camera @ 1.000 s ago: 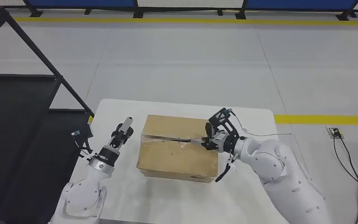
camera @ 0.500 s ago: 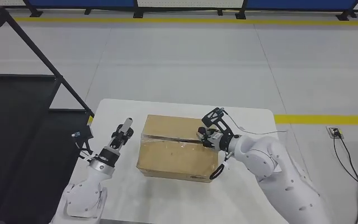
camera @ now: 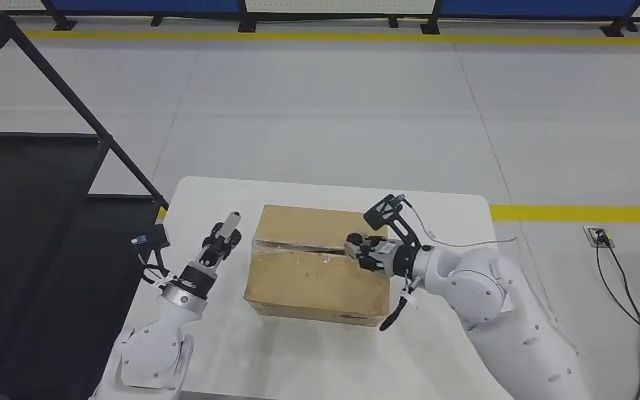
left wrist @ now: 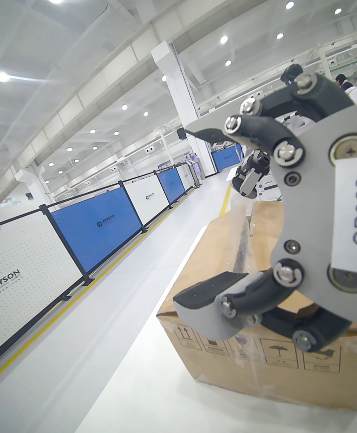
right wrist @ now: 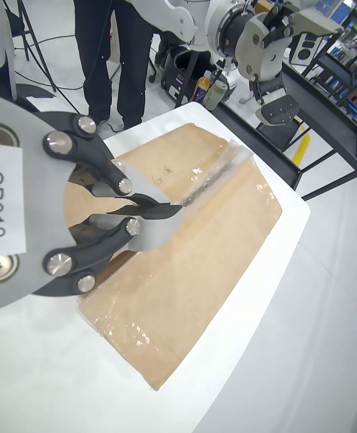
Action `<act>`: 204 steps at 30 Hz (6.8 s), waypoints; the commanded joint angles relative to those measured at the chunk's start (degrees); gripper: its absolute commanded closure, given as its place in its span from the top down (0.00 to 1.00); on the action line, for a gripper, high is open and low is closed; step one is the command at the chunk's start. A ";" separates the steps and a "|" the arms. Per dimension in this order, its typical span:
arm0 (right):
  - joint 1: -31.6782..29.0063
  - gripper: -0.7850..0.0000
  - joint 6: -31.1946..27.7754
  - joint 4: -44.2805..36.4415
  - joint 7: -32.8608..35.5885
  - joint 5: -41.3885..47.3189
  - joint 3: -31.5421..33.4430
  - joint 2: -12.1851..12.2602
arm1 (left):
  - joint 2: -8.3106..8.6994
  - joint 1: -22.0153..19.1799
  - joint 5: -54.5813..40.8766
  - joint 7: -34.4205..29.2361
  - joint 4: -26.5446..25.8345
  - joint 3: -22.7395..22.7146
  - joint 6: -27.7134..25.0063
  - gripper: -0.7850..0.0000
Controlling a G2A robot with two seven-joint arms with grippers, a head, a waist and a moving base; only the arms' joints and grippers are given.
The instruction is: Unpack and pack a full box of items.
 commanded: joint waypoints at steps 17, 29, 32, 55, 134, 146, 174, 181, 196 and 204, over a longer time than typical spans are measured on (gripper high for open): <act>-0.30 0.00 5.55 -1.86 6.08 8.42 0.29 0.24 | 0.10 -2.05 1.30 -2.88 2.14 3.82 -0.11 1.00; -0.13 0.00 7.90 -1.37 5.82 8.60 0.14 0.35 | -0.24 -6.67 1.29 -3.42 8.12 7.47 1.09 1.00; 0.21 0.00 8.62 -0.99 6.09 8.32 -0.01 0.36 | -0.26 -7.08 1.40 -3.41 8.80 7.85 1.29 1.00; 3.57 0.40 14.62 3.33 6.23 6.12 -1.91 -0.02 | -0.23 -7.81 1.01 -3.57 9.90 9.09 1.60 1.00; 19.95 0.00 22.35 29.41 5.11 25.89 -16.04 -7.27 | 1.12 1.12 -5.57 1.27 3.16 -0.60 -3.19 1.00; 26.91 0.00 22.01 36.68 3.06 27.87 -24.80 -12.58 | 1.63 4.85 -9.68 1.46 3.59 -5.92 -6.37 1.00; 35.45 0.00 14.82 52.59 -4.44 30.70 -37.05 -27.18 | 2.26 6.89 -13.63 -0.46 5.57 -9.63 -9.33 1.00; 36.33 0.00 13.48 56.42 -5.04 30.77 -37.56 -29.77 | 2.39 6.81 -13.96 -1.20 5.82 -9.70 -9.30 1.00; 35.65 0.00 9.25 58.90 2.47 31.33 -32.12 -28.26 | 2.61 5.80 -13.24 -2.56 5.87 -8.69 -8.64 1.00; 31.25 0.00 14.98 50.50 1.71 25.12 -27.16 -23.89 | 2.68 4.40 -12.06 -3.20 5.63 -7.20 -7.69 1.00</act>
